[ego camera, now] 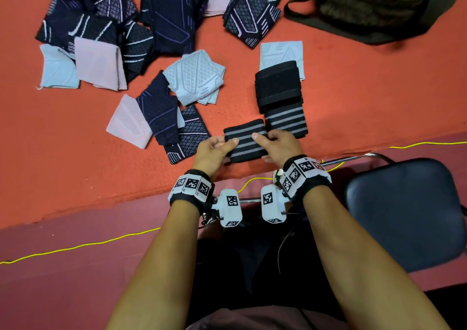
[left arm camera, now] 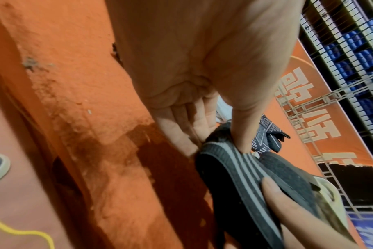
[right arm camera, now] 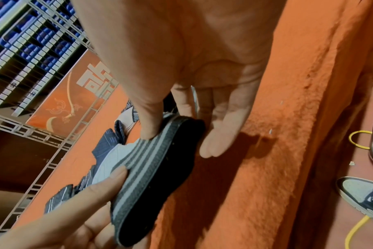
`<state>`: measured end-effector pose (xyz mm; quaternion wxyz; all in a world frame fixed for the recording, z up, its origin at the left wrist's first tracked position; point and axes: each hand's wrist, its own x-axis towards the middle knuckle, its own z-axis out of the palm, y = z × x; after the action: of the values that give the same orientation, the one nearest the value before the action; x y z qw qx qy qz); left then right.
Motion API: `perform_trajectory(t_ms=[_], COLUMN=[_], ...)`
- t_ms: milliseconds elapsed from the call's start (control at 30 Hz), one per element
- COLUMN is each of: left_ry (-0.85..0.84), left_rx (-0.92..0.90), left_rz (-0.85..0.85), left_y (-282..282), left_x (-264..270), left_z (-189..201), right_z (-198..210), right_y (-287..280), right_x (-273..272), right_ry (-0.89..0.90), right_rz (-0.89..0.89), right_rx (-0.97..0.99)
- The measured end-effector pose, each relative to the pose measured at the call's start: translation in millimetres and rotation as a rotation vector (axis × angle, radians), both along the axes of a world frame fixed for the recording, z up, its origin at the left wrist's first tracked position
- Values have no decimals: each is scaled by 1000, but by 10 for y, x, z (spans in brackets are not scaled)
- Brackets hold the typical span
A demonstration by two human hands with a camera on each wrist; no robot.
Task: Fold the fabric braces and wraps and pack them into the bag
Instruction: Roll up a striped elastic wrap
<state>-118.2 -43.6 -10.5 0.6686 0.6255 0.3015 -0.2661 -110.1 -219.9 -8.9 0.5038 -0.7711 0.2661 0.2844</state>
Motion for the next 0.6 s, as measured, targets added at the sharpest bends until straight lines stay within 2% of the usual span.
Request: perform_trajectory(t_ms=[167, 300, 467, 600], left_ry=[-2, -3, -14, -45], left_rx=[9, 4, 21, 74], left_rz=[-74, -138, -136, -100], left_y=[-261, -531, -781, -850], left_x=[162, 236, 283, 305], left_z=[16, -84, -138, -271], right_z=[-46, 62, -44, -152], right_y=[-312, -535, -781, -835], right_x=[50, 73, 112, 158], right_ry=[-68, -155, -222, -130], right_rz=[-63, -109, -76, -111], right_rx=[-43, -159, -294, -167])
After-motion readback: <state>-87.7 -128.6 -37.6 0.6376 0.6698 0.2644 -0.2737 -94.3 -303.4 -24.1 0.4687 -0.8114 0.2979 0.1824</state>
